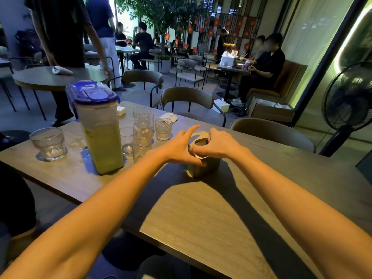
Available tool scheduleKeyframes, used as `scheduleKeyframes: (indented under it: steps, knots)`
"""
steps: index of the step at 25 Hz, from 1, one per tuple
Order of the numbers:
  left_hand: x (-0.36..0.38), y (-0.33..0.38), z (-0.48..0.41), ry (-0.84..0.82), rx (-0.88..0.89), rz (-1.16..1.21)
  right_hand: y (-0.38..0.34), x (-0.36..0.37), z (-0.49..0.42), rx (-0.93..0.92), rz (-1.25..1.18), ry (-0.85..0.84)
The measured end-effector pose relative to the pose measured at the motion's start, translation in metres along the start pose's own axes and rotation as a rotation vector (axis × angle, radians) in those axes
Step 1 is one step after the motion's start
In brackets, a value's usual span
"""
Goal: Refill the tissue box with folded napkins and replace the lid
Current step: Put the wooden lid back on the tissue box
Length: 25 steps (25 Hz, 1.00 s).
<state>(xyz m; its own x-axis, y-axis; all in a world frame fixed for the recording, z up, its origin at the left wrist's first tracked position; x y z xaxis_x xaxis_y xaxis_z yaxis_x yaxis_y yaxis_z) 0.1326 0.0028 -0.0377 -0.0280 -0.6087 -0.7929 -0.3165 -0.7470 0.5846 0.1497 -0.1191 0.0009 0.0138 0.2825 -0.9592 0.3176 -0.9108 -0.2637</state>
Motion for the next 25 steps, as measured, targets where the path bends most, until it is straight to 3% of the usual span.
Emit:
scheduleKeyframes:
  steps: [11, 20, 25]
  knots:
    - [0.010, -0.017, 0.030, 0.229, -0.166, 0.313, 0.000, 0.006, -0.004, 0.127, 0.114, -0.023]
    - [0.011, -0.015, 0.029, 0.216, -0.174, 0.290, -0.006, 0.003, 0.004, 0.091, 0.079, 0.021]
    - [0.008, -0.007, 0.028, 0.208, -0.072, 0.047, -0.006, 0.006, 0.004, 0.084, 0.103, -0.005]
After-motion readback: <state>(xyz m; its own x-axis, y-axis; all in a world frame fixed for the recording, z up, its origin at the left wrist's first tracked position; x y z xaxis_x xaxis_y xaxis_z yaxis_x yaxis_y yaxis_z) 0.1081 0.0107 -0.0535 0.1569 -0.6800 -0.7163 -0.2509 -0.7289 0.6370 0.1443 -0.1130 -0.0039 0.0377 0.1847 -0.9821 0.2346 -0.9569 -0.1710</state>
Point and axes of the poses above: each hand's wrist, its own z-axis away from the middle knuckle, its own x-axis out of the palm, y = z × x, the point moved 9 cm from there along -z, towards the middle knuckle, and after that the axes turned 4 degrees about y, right-handed, at the moved point
